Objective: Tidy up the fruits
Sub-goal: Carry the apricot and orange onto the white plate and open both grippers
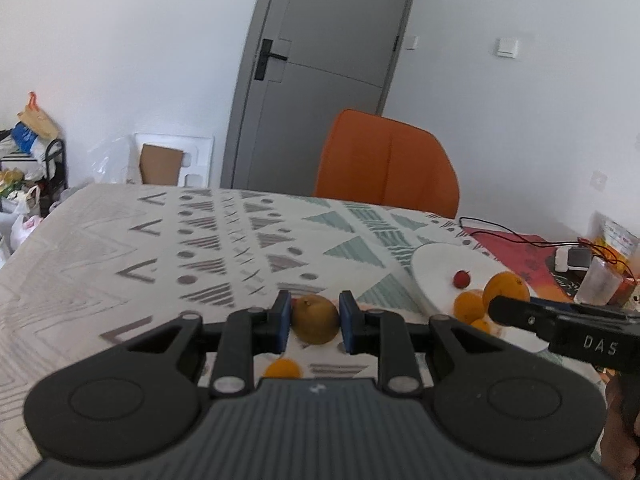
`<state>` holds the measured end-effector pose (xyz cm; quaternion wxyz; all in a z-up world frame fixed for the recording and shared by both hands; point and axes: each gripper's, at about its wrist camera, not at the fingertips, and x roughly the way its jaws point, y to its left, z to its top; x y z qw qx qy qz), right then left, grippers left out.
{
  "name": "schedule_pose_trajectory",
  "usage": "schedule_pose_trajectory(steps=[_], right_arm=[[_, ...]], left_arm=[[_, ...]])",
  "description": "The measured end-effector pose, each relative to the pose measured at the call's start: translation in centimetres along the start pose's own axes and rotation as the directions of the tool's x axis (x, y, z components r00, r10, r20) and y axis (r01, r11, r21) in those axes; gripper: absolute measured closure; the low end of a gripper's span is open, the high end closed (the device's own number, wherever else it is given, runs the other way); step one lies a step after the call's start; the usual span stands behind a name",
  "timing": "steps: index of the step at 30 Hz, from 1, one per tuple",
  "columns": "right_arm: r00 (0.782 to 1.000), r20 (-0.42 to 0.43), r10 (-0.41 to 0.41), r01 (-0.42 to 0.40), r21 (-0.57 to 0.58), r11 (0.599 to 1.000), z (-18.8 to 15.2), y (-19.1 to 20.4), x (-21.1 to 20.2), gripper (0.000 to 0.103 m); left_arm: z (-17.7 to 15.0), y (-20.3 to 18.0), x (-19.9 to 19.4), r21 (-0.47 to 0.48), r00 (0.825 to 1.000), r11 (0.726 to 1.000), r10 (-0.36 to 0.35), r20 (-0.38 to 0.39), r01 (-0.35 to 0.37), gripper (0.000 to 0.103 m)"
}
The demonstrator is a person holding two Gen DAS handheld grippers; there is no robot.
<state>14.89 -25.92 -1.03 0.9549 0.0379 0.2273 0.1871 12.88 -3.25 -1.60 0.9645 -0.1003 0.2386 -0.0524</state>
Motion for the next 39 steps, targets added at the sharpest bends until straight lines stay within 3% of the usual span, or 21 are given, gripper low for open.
schedule_pose_trajectory(steps=[24, 34, 37, 38, 39], right_arm=[[0.998, -0.004, -0.055, 0.055, 0.116, 0.992, -1.1, -5.5, 0.2, 0.066], [0.991, -0.015, -0.131, 0.132, 0.160, 0.978, -1.4, -8.2, -0.1, 0.066], [0.982, -0.003, -0.190, 0.187, 0.188, 0.964, -1.7, -8.3, -0.5, 0.052], [0.977, 0.007, -0.211, 0.207, 0.179, 0.962, -1.8, -8.0, -0.7, 0.038], [0.975, 0.018, -0.220, 0.213, 0.170, 0.962, -1.9, -7.9, -0.8, 0.032]], left_arm=[[1.1, -5.3, 4.1, 0.089, 0.997, 0.993, -0.073, -0.020, 0.075, 0.079], [1.1, -7.5, 6.0, 0.112, 0.991, 0.985, -0.126, -0.048, 0.130, 0.079], [1.0, -8.3, 6.4, 0.122, 0.987, 0.980, -0.149, -0.057, 0.155, 0.079], [1.0, -8.7, 6.7, 0.131, 0.986, 0.978, -0.156, -0.064, 0.163, 0.079], [1.0, -9.1, 6.9, 0.141, 0.985, 0.976, -0.160, -0.069, 0.168, 0.079]])
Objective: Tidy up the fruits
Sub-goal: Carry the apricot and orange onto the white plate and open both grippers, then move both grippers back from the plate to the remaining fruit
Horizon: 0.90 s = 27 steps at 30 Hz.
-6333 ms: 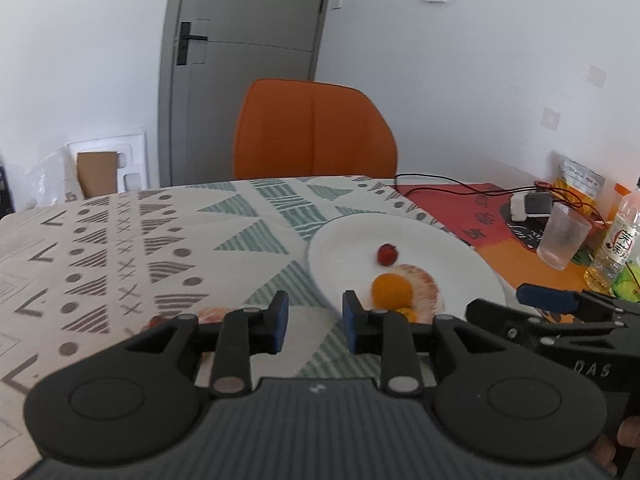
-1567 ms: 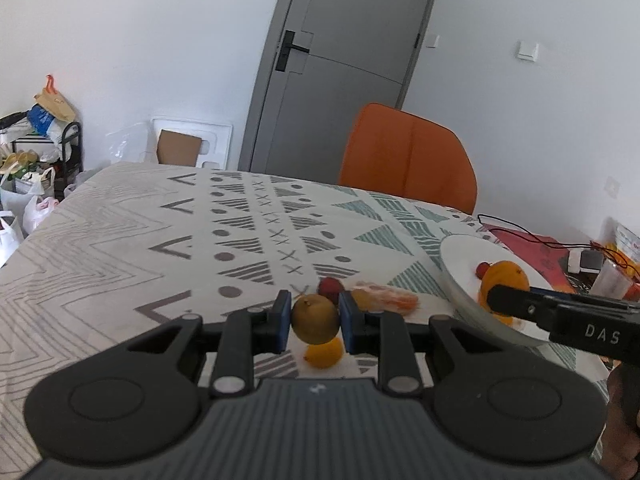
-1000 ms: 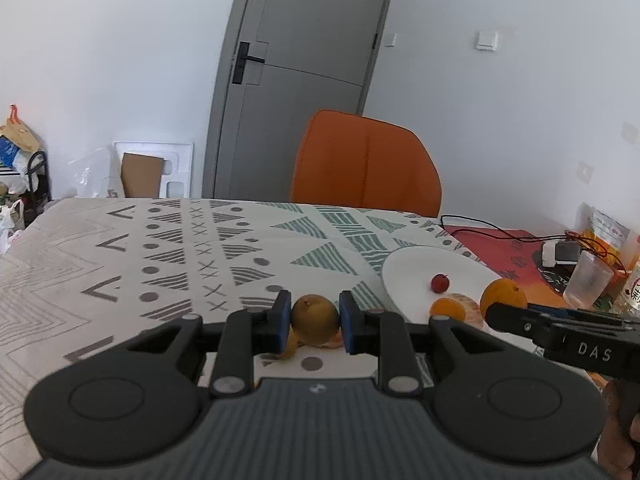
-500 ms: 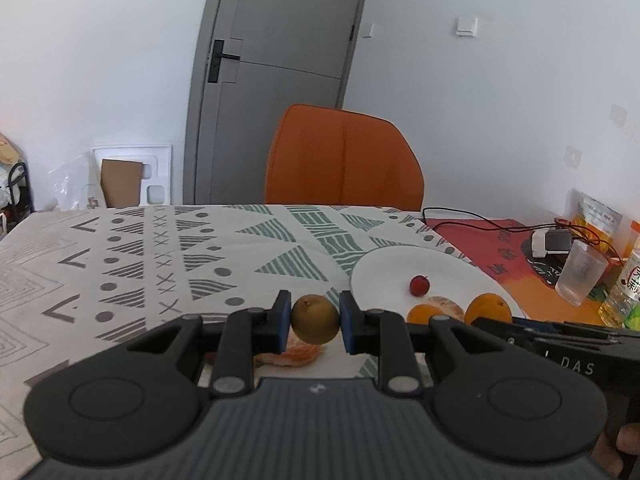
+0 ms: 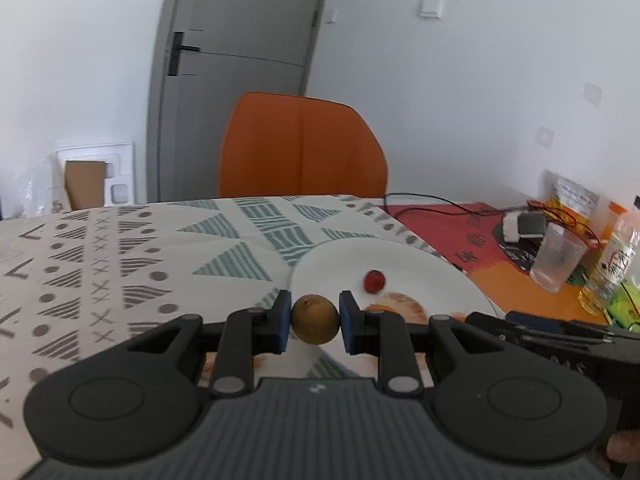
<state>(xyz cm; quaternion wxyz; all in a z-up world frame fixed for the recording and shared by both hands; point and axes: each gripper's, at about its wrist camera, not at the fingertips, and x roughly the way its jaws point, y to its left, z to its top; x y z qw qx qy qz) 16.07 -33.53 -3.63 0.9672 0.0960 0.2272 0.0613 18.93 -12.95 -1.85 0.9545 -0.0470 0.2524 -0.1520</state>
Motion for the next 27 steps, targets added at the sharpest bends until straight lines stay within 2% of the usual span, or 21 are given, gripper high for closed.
schedule_pose_trajectory(steps=[3, 12, 17, 20, 22, 25, 27], right_arm=[[1.000, 0.030, 0.008, -0.007, -0.012, 1.000, -0.1, 0.0, -0.6, 0.032], [0.999, 0.011, 0.034, -0.034, 0.002, 0.999, -0.5, -0.7, -1.1, 0.032], [0.999, 0.005, 0.046, -0.046, 0.012, 0.999, -0.6, -0.6, -1.0, 0.032], [0.998, 0.005, 0.059, -0.059, 0.007, 0.998, -0.7, -0.2, -1.0, 0.032], [0.998, 0.006, 0.065, -0.065, 0.006, 0.998, -0.7, 0.1, -1.1, 0.031], [0.997, 0.007, 0.078, -0.078, 0.011, 0.997, -0.8, 0.6, -1.0, 0.029], [0.996, 0.002, 0.094, -0.094, 0.018, 0.995, -0.8, 0.9, -0.8, 0.029]], left_arm=[[0.4, -0.9, 0.6, 0.025, 1.000, 1.000, -0.010, -0.001, 0.010, 0.079], [0.9, -2.7, 1.2, 0.046, 0.999, 0.999, -0.031, 0.013, 0.030, 0.079], [1.1, -2.8, 0.7, 0.050, 1.000, 0.999, -0.018, 0.020, 0.017, 0.070], [1.1, -1.9, -0.1, 0.020, 1.000, 1.000, 0.003, 0.023, -0.004, 0.055], [0.9, -1.1, -0.6, -0.009, 0.999, 0.999, 0.031, 0.031, -0.031, 0.039], [0.6, -0.3, -1.5, -0.015, 0.998, 0.998, 0.063, 0.031, -0.063, 0.026], [0.5, 0.4, -2.2, -0.012, 0.996, 0.996, 0.085, 0.037, -0.084, 0.022]])
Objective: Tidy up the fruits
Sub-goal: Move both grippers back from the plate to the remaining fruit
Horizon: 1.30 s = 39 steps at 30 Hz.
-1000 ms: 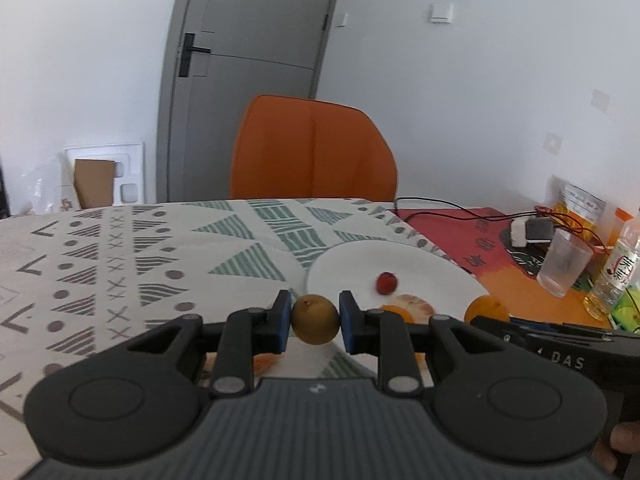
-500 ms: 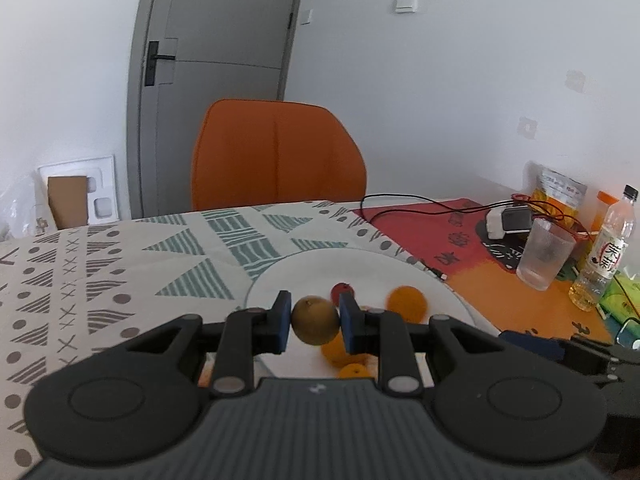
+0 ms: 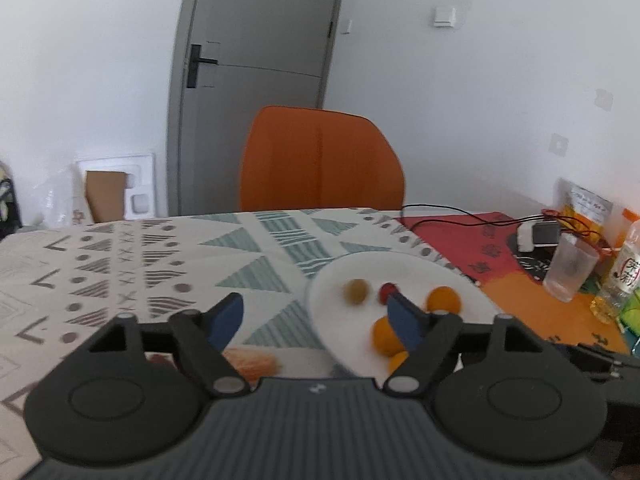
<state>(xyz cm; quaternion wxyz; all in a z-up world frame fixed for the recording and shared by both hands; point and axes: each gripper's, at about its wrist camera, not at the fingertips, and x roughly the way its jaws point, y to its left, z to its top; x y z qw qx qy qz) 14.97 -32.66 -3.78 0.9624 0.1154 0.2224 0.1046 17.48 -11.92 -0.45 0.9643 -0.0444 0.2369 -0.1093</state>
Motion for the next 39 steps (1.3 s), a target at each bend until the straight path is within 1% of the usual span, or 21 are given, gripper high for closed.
schedule_pose_trajectory(steps=[2, 4, 9, 11, 19, 23, 34, 39], right_arm=[[1.000, -0.001, 0.009, -0.009, 0.000, 1.000, 0.0, 0.4, 0.1, 0.028], [1.000, 0.004, 0.008, -0.008, -0.010, 1.000, 0.0, 0.9, 0.2, 0.025], [1.000, 0.019, 0.013, -0.012, -0.023, 1.000, 0.1, 2.0, 0.1, 0.012], [1.000, 0.021, 0.010, -0.009, -0.042, 0.999, 0.1, 2.6, 0.0, 0.010], [1.000, 0.014, 0.021, -0.020, -0.087, 0.996, 0.0, 4.6, 0.2, 0.006], [0.999, 0.015, 0.042, -0.041, -0.087, 0.995, 0.1, 5.6, 0.0, 0.005], [0.997, 0.001, 0.072, -0.071, -0.130, 0.989, -0.1, 8.4, 0.3, 0.005], [0.995, -0.016, 0.094, -0.096, -0.139, 0.986, -0.2, 9.4, 0.8, 0.005]], left_arm=[[0.0, 0.8, -0.6, -0.005, 1.000, 1.000, 0.024, 0.007, -0.024, 0.019], [0.0, 1.5, -1.2, -0.009, 0.999, 0.999, 0.050, 0.013, -0.050, 0.017], [-0.4, 3.3, -2.6, -0.038, 0.994, 0.994, 0.108, 0.034, -0.106, 0.010], [-0.6, 4.0, -3.0, -0.053, 0.992, 0.991, 0.122, 0.034, -0.120, 0.009], [-1.5, 6.5, -4.5, -0.091, 0.985, 0.982, 0.168, 0.026, -0.165, 0.009], [-2.3, 7.8, -5.3, -0.109, 0.982, 0.977, 0.189, 0.018, -0.185, 0.009], [-3.6, 11.1, -7.3, -0.167, 0.974, 0.961, 0.227, 0.022, -0.220, 0.009], [-3.9, 12.1, -8.2, -0.175, 0.969, 0.955, 0.248, 0.024, -0.240, 0.009]])
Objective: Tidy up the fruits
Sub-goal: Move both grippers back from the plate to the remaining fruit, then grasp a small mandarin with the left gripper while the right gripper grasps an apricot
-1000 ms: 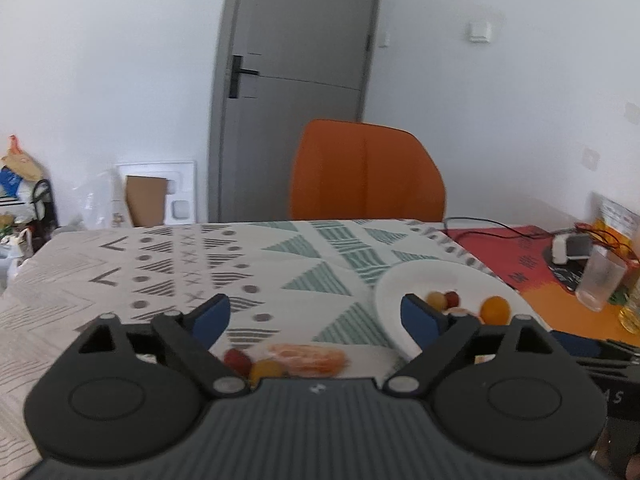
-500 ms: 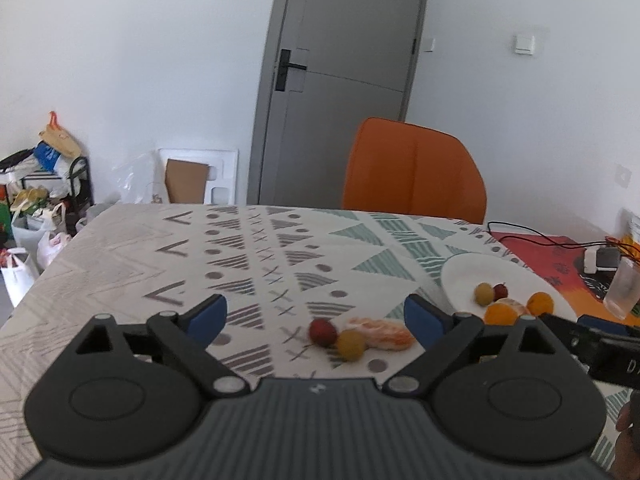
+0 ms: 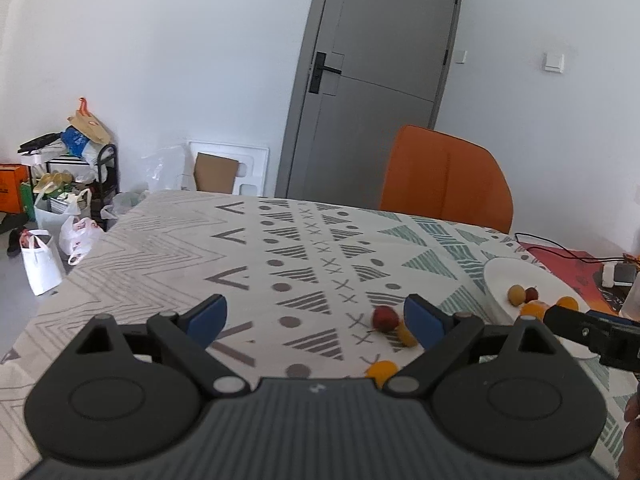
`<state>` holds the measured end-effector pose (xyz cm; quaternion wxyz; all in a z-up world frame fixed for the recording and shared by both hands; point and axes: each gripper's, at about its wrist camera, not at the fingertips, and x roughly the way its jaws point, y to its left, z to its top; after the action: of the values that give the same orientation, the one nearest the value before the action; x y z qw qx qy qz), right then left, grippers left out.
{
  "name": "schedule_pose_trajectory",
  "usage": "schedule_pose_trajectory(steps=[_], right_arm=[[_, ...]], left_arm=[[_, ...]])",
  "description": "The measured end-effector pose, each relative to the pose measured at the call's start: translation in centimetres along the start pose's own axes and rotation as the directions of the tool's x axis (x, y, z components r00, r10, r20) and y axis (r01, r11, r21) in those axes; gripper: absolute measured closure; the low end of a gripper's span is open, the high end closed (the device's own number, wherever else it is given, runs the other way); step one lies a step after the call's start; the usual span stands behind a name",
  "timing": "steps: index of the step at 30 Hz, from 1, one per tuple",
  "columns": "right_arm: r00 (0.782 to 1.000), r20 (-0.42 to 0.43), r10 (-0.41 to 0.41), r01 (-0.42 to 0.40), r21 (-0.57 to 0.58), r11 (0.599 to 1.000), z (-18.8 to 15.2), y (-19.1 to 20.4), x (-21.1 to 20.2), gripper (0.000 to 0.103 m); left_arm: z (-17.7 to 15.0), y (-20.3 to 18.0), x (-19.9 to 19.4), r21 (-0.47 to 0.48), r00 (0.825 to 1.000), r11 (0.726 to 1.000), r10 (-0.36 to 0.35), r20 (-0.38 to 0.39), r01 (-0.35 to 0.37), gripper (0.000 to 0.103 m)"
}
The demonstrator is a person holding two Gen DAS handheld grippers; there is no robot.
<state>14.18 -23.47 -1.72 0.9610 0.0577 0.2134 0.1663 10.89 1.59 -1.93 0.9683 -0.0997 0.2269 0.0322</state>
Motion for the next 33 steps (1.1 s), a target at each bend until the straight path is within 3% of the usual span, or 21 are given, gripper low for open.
schedule_pose_trajectory(steps=[16, 24, 33], right_arm=[[0.994, -0.057, 0.091, -0.093, -0.035, 0.995, 0.0, 2.5, 2.3, 0.006], [0.983, -0.115, 0.144, -0.150, -0.044, 0.988, -0.3, 2.6, 3.4, 0.024], [0.976, -0.150, 0.160, -0.168, -0.038, 0.985, -0.3, 2.0, 4.4, 0.042]], left_arm=[[-0.8, 2.3, -0.3, -0.031, 1.000, 1.000, 0.001, -0.014, -0.001, 0.009], [-1.5, 1.0, 1.0, -0.022, 0.997, 0.998, -0.055, -0.060, 0.054, 0.012], [-2.1, -0.5, 2.9, -0.014, 0.988, 0.996, -0.094, -0.126, 0.093, 0.040]])
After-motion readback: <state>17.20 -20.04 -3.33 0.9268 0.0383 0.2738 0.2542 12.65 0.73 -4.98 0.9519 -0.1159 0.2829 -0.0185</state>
